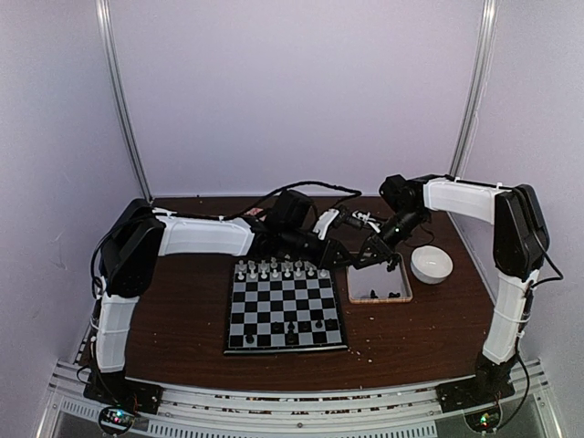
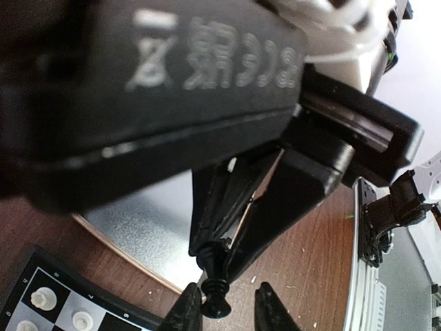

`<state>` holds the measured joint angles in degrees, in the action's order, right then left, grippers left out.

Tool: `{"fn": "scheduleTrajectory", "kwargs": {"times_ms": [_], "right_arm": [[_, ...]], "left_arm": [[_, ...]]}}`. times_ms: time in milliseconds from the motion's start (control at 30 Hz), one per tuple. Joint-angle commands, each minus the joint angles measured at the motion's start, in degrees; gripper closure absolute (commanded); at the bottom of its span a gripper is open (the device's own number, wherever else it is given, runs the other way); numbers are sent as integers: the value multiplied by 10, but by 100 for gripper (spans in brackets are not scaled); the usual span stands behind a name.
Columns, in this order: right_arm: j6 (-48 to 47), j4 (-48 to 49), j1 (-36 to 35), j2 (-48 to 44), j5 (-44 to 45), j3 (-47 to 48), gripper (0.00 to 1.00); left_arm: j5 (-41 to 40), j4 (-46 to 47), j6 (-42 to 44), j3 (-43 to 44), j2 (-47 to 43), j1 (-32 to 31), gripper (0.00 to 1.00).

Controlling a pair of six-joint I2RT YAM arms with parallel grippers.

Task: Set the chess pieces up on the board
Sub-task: Pass from the right arm to the left

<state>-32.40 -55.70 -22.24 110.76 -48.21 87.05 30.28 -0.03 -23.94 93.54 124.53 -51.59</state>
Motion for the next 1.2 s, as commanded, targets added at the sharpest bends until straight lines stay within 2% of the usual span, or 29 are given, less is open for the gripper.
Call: {"fn": "scheduleTrajectory", "kwargs": {"times_ms": [0, 400, 633, 733, 1000, 1167], "right_arm": [[-8, -3, -4, -27, -11, -6, 85], [-10, -8, -5, -36, -15, -6, 83], [-50, -63, -2, -68, -30, -6, 61], [-66, -92, 9, -84, -43, -9, 56], [-103, -111, 57, -138, -80, -35, 53], [-68, -70, 67, -141, -55, -49, 51]], "left_arm": [[14, 31, -7, 23, 12, 0, 76], [-2, 26, -8, 26, 13, 0, 95], [-21, -6, 10, 22, -14, 7, 98], [-33, -41, 34, 18, -41, 12, 99], [-78, -184, 110, -28, -142, 13, 100], [-116, -301, 156, -70, -230, 9, 100]]}}
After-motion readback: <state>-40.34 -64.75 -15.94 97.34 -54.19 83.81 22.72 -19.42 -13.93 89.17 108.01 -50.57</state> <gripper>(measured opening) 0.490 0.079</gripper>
